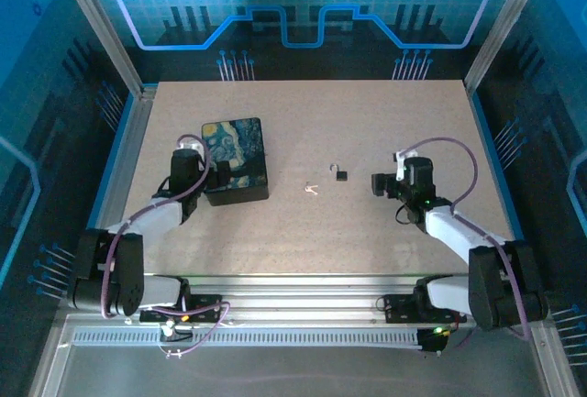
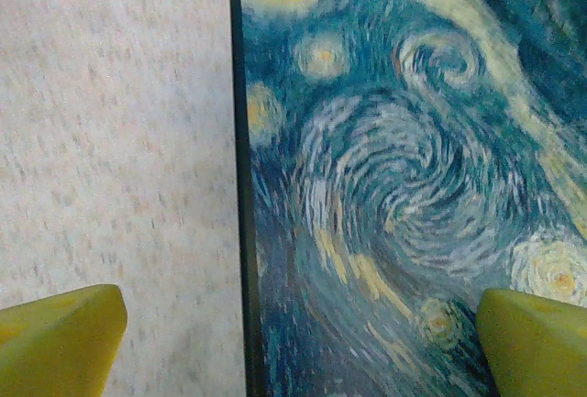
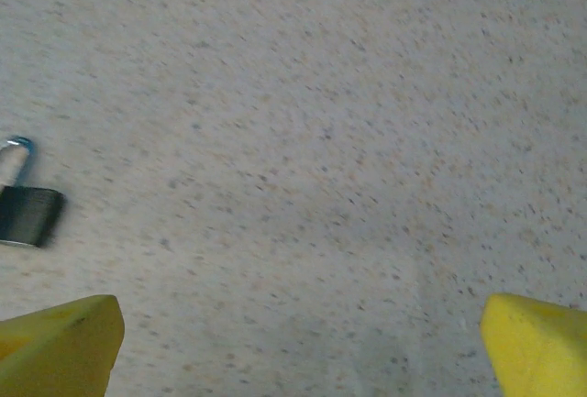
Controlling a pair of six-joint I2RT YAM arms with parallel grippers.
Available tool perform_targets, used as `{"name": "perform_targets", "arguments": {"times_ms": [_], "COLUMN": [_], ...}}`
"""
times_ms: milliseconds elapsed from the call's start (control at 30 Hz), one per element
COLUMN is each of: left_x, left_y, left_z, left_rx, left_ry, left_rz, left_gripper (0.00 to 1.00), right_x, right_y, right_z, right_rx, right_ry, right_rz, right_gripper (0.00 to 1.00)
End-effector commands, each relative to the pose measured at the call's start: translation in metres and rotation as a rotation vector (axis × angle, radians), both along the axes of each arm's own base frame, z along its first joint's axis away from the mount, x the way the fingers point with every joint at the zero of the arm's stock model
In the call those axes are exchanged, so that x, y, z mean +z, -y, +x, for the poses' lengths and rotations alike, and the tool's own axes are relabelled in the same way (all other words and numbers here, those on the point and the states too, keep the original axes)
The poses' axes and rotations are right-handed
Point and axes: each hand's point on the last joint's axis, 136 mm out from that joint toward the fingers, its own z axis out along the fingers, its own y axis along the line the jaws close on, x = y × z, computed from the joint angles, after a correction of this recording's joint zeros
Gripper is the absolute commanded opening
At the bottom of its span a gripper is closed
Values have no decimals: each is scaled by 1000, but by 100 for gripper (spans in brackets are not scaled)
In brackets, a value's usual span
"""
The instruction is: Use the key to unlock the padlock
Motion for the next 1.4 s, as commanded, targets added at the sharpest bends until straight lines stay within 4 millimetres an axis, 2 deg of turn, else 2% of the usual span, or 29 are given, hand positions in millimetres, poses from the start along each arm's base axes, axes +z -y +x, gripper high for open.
{"name": "perform_targets", "arguments": {"times_ms": [0, 67, 167, 233, 300, 433, 733, 867, 1367], "left_x": [14, 20, 10, 1, 1, -2, -2, -3, -4], "left_y": [-10, -5, -7, -7, -6, -12, -14, 2, 3], "left_z": [17, 20, 19, 15, 13, 18, 21, 23, 24], "left_rx": [18, -29, -29, -27, -36, -2, 10, -84, -91], "left_ry": [193, 238, 265, 302, 330, 291, 280, 268, 264], "left_rz": [38, 53, 41, 39, 42, 42, 48, 32, 30], "left_gripper": [99, 99, 99, 99, 99, 99, 99, 99, 99], "right_x": [26, 33, 39, 34, 17, 12, 11, 11, 11], "right_y": [0, -5, -4, -7, -5, -4, -3, -3, -2], "right_z": [23, 26, 34, 39, 45, 52, 51, 51, 51], "right_rx": [42, 91, 110, 133, 131, 131, 134, 133, 132], "right_ry": [182, 255, 310, 333, 314, 286, 278, 276, 276], "right_rz": [-6, -13, -30, -27, -20, -5, 11, 11, 10], "right_gripper": [100, 100, 100, 100, 100, 100, 100, 100, 100]}}
